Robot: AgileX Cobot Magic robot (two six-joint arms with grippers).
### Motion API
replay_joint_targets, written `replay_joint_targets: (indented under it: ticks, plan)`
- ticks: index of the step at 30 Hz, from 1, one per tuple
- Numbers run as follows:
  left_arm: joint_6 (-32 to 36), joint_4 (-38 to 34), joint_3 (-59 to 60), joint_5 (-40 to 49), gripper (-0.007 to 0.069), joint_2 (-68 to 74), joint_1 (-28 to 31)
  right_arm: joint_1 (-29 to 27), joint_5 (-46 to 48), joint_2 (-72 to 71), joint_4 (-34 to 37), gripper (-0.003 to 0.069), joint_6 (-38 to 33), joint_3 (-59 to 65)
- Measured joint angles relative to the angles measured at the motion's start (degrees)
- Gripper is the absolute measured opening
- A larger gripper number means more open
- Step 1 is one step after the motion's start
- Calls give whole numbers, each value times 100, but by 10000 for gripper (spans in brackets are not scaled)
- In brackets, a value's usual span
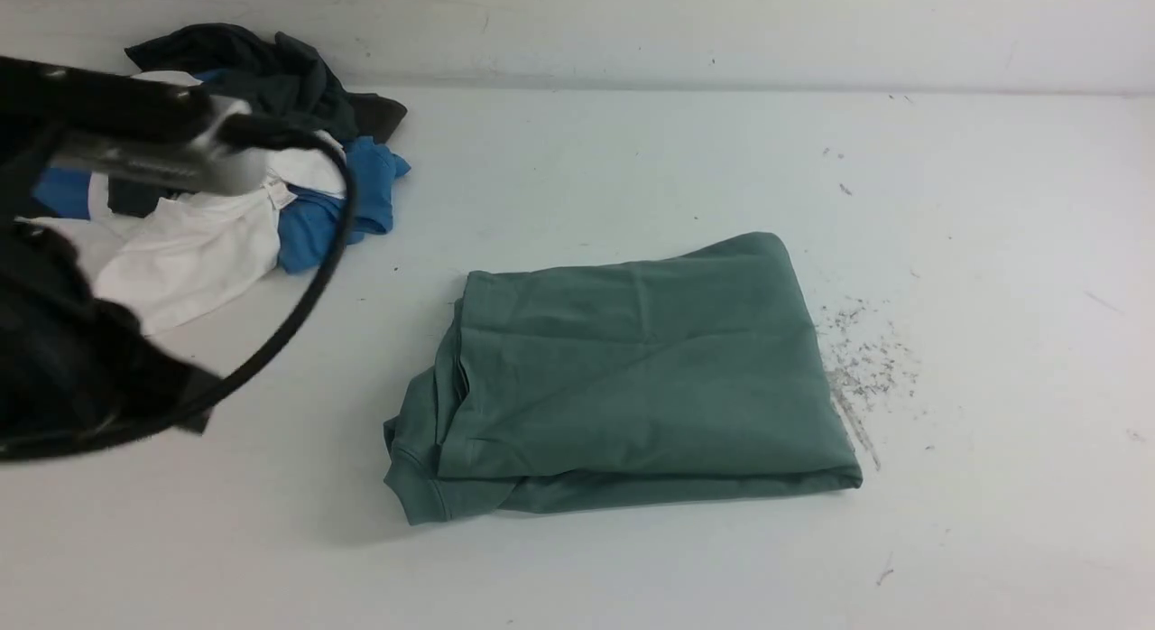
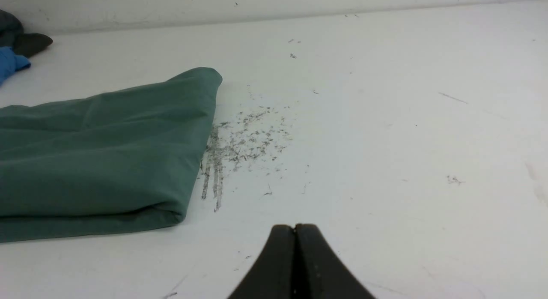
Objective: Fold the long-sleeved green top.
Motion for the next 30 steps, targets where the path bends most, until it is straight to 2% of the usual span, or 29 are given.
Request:
replay_joint_targets:
  ticks: [5, 11, 13, 14, 16, 19, 30]
  plan:
    - [-99, -112, 1161, -719, -3, -1307, 0, 0, 0, 0, 0, -15, 0, 0]
    - [-152, -280, 3318, -3663, -3, -3069, 0, 0, 2, 0, 0, -15, 0, -5]
    - [-152, -280, 3649, -4118, -3, -3281, 0, 0, 2, 0, 0, -15, 0, -5]
    - [-152, -280, 3980, -4770, -3, -3478, 0, 0, 7, 0, 0, -15, 0, -5]
    - [-152, -280, 4399, -5439, -3, -3702, 0, 0, 7, 0, 0, -15, 0, -5]
    - [-152, -280, 4800, -5857, -3, -3782, 0, 0, 7, 0, 0, -15, 0, -5]
    - [5, -280, 5519, -5586, -3, -3791, 0, 0, 7, 0, 0, -15, 0, -5]
